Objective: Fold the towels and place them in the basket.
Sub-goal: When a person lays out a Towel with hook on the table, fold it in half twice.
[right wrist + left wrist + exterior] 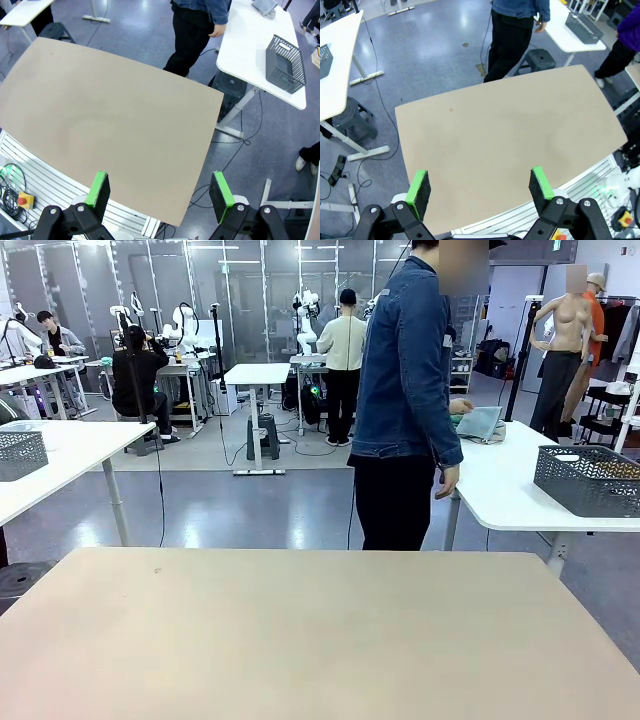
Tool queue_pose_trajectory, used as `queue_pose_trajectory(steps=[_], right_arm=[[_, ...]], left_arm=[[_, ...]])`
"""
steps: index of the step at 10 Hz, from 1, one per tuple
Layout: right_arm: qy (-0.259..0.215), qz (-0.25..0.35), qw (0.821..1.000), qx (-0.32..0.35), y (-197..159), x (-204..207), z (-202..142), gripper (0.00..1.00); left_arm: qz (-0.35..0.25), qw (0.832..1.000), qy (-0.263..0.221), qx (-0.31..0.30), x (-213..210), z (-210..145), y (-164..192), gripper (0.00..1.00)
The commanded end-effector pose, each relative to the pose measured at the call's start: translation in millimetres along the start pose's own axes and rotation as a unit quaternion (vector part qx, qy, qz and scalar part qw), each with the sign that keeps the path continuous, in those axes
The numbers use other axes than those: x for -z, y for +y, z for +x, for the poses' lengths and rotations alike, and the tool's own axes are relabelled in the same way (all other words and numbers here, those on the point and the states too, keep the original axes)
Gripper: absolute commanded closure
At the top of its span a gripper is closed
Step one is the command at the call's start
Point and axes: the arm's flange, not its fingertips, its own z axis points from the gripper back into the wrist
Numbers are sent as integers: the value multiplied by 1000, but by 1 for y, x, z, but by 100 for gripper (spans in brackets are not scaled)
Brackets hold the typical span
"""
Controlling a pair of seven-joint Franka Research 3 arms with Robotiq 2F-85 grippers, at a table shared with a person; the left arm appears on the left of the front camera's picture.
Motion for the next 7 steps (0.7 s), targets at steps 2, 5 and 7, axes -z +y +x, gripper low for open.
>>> queue_pose_trajectory(steps=[2,5,7], right_arm=[[1,-1,1000,1,0,-1,-2,0],[1,-1,1000,1,0,-1,-2,0],[1,-1,1000,1,0,-1,-2,0]], left_arm=[[-1,1000,-1,4,-1,0,-2,0],[-1,1000,-1,4,-1,0,-2,0],[-1,1000,-1,4,-1,0,-2,0]])
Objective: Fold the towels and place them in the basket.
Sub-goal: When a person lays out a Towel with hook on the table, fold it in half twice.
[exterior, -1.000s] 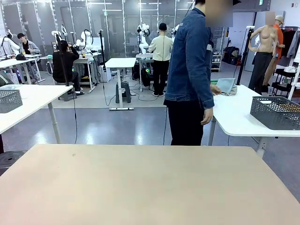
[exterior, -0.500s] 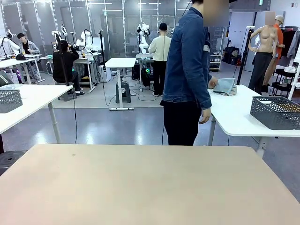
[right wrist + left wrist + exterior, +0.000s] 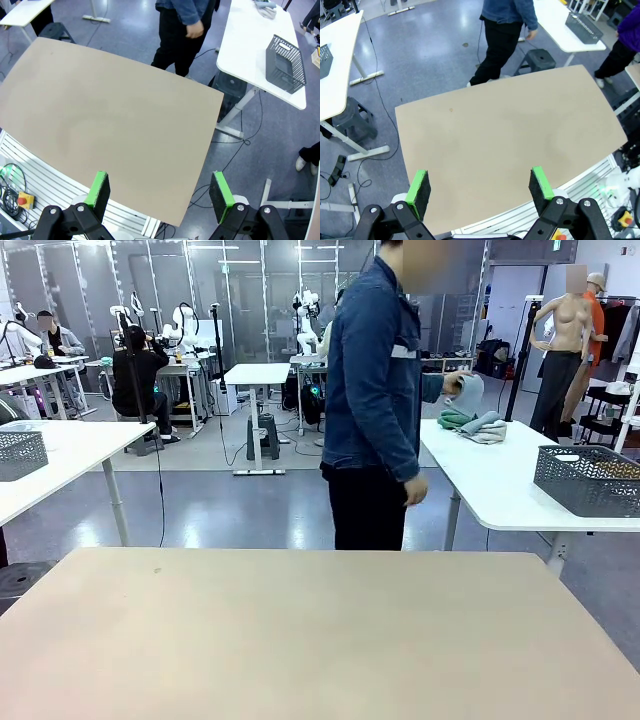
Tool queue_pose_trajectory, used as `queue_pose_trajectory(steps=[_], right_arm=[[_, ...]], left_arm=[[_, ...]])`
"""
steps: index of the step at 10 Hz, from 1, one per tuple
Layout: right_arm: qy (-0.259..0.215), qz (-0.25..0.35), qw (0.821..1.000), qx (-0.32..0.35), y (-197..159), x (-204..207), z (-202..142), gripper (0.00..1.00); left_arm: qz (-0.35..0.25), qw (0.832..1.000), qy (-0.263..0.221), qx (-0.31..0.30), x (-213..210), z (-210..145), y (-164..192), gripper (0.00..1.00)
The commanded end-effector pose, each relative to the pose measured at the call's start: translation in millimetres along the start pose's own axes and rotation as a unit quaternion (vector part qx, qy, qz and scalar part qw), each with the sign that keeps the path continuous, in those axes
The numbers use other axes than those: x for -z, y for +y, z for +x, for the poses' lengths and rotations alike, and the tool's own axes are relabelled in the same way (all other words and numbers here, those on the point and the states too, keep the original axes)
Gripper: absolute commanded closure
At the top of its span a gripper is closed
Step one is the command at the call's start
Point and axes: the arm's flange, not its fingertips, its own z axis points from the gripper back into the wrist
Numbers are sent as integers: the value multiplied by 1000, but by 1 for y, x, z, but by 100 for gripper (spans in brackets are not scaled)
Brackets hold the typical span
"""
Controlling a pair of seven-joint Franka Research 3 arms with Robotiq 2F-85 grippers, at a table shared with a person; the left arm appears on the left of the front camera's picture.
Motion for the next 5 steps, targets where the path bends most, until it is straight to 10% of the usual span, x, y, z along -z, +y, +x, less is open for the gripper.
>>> queue_pose_trajectory(steps=[1,5], right_arm=[[1,-1,1000,1,0,-1,-2,0],[1,-1,1000,1,0,-1,-2,0]], left_arm=[[-1,1000,-1,4,-1,0,-2,0],[-1,1000,-1,4,-1,0,-2,0]])
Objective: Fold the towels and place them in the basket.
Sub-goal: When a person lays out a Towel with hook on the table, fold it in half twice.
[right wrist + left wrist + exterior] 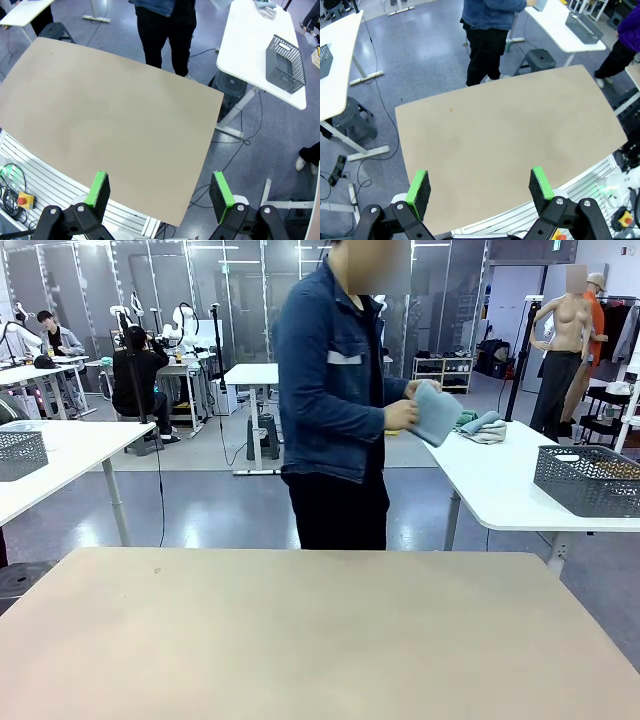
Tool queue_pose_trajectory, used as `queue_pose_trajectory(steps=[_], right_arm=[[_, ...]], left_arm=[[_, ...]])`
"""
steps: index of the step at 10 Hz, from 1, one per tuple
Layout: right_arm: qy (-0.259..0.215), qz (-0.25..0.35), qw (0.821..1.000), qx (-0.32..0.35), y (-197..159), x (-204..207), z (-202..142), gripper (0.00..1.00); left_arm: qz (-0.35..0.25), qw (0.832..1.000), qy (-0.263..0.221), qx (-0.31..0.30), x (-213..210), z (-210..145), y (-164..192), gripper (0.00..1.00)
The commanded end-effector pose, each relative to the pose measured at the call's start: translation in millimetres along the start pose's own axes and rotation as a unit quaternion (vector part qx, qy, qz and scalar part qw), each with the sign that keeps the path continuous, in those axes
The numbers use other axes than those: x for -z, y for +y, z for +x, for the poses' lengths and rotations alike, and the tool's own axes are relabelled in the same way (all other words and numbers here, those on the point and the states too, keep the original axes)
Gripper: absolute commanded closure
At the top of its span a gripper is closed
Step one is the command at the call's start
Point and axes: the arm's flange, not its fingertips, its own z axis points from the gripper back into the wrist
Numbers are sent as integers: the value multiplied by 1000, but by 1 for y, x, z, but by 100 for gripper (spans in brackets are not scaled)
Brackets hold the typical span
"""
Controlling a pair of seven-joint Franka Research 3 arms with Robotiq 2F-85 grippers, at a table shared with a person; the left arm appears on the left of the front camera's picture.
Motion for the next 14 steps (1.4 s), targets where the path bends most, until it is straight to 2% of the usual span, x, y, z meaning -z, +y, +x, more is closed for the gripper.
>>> queue_pose_trajectory(steps=[1,14], right_arm=[[1,-1,1000,1,0,-1,-2,0],[1,-1,1000,1,0,-1,-2,0]], left_arm=[[-1,1000,-1,4,-1,0,-2,0],[-1,1000,-1,4,-1,0,-2,0]])
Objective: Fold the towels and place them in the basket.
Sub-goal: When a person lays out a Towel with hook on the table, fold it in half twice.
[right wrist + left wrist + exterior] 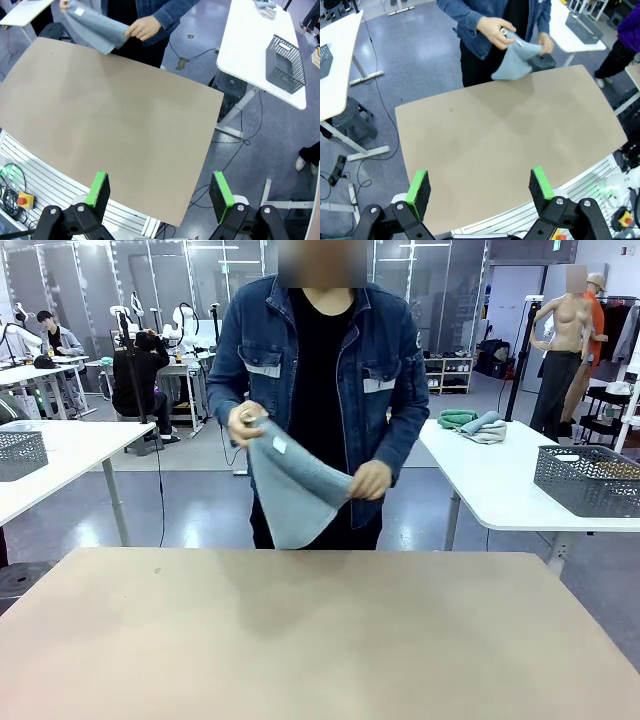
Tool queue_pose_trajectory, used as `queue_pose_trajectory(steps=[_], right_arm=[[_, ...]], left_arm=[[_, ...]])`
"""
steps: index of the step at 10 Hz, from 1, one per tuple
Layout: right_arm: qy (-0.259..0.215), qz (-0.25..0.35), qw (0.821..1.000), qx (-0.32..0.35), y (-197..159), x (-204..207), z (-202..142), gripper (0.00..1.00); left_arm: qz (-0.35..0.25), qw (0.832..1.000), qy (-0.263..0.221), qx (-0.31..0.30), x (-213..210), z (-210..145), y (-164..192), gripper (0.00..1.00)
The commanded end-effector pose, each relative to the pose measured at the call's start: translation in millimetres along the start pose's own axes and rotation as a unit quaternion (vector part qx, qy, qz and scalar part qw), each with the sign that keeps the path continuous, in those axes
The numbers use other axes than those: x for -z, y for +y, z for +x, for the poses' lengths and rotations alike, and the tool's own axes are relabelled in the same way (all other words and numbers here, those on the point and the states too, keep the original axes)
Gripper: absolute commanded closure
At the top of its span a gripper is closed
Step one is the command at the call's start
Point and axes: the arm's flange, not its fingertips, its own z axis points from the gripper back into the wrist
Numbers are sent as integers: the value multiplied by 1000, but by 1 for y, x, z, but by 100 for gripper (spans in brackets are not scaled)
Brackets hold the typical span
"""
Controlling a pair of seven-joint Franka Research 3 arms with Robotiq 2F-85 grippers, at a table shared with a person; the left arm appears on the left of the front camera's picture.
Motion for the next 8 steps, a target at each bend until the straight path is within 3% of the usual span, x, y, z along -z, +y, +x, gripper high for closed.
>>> queue_pose_trajectory(steps=[1,8], right_arm=[[1,-1,1000,1,0,-1,-2,0],[1,-1,1000,1,0,-1,-2,0]], left_arm=[[-1,1000,-1,4,-1,0,-2,0],[-1,1000,-1,4,-1,0,-2,0]])
